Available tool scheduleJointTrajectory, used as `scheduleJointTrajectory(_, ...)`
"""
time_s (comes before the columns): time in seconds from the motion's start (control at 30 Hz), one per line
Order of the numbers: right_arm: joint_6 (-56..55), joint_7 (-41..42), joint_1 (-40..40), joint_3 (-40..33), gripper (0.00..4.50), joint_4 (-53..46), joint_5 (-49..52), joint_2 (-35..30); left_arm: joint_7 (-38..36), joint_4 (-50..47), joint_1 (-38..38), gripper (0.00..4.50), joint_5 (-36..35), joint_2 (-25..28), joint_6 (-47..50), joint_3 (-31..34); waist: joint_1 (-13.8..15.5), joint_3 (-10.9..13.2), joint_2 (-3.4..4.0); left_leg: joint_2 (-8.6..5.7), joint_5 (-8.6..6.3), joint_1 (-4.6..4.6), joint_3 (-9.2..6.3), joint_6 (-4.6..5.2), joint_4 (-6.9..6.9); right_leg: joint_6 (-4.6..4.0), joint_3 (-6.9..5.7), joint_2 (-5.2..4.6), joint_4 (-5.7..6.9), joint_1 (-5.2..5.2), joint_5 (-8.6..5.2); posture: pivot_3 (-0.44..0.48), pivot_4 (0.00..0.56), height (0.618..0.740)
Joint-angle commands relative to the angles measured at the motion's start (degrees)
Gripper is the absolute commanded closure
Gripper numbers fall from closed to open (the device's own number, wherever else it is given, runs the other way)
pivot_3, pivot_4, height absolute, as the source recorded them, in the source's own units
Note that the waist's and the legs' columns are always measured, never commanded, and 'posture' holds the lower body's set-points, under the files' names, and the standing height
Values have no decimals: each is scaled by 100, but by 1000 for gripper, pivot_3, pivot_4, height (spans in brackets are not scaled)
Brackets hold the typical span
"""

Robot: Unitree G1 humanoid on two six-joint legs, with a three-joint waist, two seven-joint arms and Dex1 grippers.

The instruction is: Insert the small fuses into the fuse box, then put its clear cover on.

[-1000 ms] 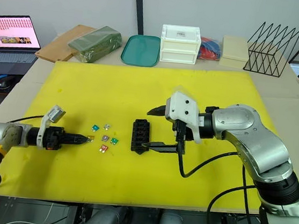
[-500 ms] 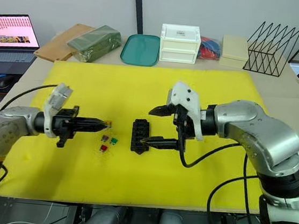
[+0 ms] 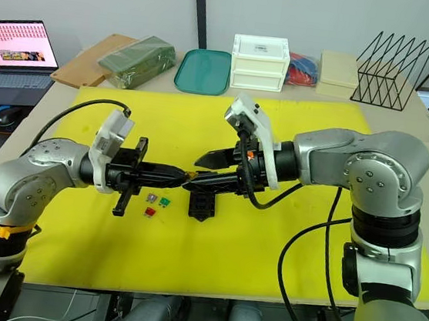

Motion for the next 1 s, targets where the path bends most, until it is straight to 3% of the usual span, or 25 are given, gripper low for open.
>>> scheduleJointTrajectory(0.03,-11,-95,-133,-139,1278,-27,91,46,54,-152,-97,4500,-134,50,-83,68,-3,0,0,0,0,0,0,0,0,0,0,0,0,0,0,0,150,740)
scheduleJointTrajectory(0.2,-90,-89,-49,-5,1278,-52,5,-48,95,-178,-104,4500,-224,100,-41,103,-3,0,0,0,0,0,0,0,0,0,0,0,0,0,0,0,150,740)
scheduleJointTrajectory(0.3,-141,-36,-34,33,1846,-78,-8,-102,83,-156,-86,4500,-213,169,-85,101,-3,0,0,0,0,0,0,0,0,0,0,1,0,0,0,0,150,740)
scheduleJointTrajectory(0.4,-157,-10,-39,41,2811,-78,11,-125,86,-154,-67,4500,-217,195,-98,100,-3,0,0,0,0,0,0,0,0,0,0,0,0,0,0,0,150,740)
scheduleJointTrajectory(1.0,-295,54,-20,224,2811,-127,-159,-185,106,-165,18,4500,-216,195,-152,61,-1,0,0,0,0,0,0,0,-1,0,0,1,-1,0,0,0,150,740)
